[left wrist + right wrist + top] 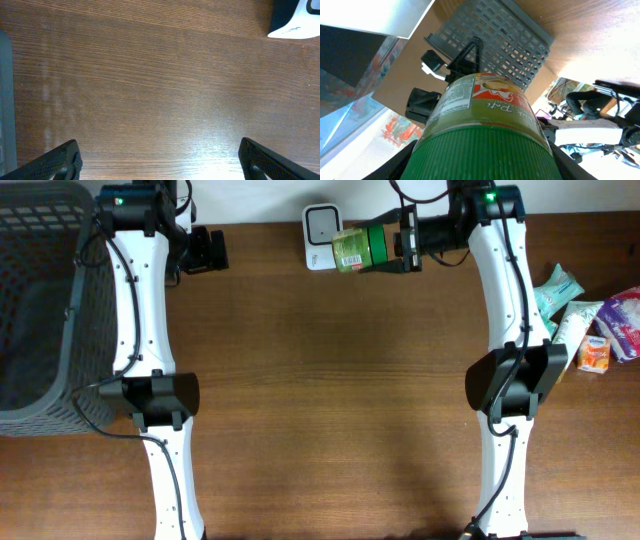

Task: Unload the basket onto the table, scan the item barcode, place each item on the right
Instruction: 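Lift the green-lidded jar up to the barcode scanner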

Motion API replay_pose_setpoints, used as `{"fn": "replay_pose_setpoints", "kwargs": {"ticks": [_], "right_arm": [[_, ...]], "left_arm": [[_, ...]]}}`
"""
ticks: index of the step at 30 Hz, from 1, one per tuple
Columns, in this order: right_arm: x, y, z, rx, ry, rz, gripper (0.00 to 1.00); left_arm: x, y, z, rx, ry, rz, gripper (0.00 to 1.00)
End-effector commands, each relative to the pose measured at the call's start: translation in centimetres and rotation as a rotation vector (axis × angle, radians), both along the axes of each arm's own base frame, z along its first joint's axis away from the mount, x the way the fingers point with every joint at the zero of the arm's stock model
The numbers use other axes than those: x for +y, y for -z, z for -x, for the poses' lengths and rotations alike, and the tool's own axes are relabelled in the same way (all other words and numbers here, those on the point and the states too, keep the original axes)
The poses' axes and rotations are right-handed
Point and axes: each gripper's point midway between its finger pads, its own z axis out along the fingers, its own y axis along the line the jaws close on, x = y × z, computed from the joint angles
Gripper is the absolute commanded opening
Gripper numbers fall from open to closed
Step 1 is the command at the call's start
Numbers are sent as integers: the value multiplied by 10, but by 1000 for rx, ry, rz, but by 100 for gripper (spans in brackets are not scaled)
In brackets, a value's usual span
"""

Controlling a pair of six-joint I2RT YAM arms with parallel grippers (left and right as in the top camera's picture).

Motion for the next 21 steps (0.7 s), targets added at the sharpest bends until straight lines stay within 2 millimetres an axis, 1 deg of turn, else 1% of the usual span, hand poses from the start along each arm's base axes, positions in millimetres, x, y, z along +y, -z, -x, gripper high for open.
{"fn": "replay_pose_setpoints", "kwargs": {"ticks": [1, 8, 11, 13, 14, 15, 17, 18, 19, 21], "right_arm": [[6, -15, 4, 51, 0, -25, 46], [7, -10, 2, 52, 9, -1, 46], [7, 1, -1, 33, 29, 67, 47], [10, 20, -6, -27, 46, 189, 46], [13, 38, -9, -94, 49, 306, 46], [16, 48, -13, -154, 48, 385, 47], [21, 65, -25, -326, 33, 544, 46], [21, 74, -34, -435, 23, 659, 46], [18, 81, -43, -522, 19, 772, 46], [13, 86, -61, -678, 18, 947, 46]], "left_arm": [[0, 0, 0, 1, -8, 6, 99], [0, 0, 0, 1, -8, 6, 99], [0, 0, 0, 1, -8, 6, 99], [0, 0, 0, 1, -8, 6, 99], [0, 0, 0, 1, -8, 6, 99], [0, 0, 0, 1, -8, 6, 99], [0, 0, 0, 1, -8, 6, 99], [0, 0, 0, 1, -8, 6, 99], [0, 0, 0, 1, -8, 6, 99], [0, 0, 0, 1, -8, 6, 99]]}}
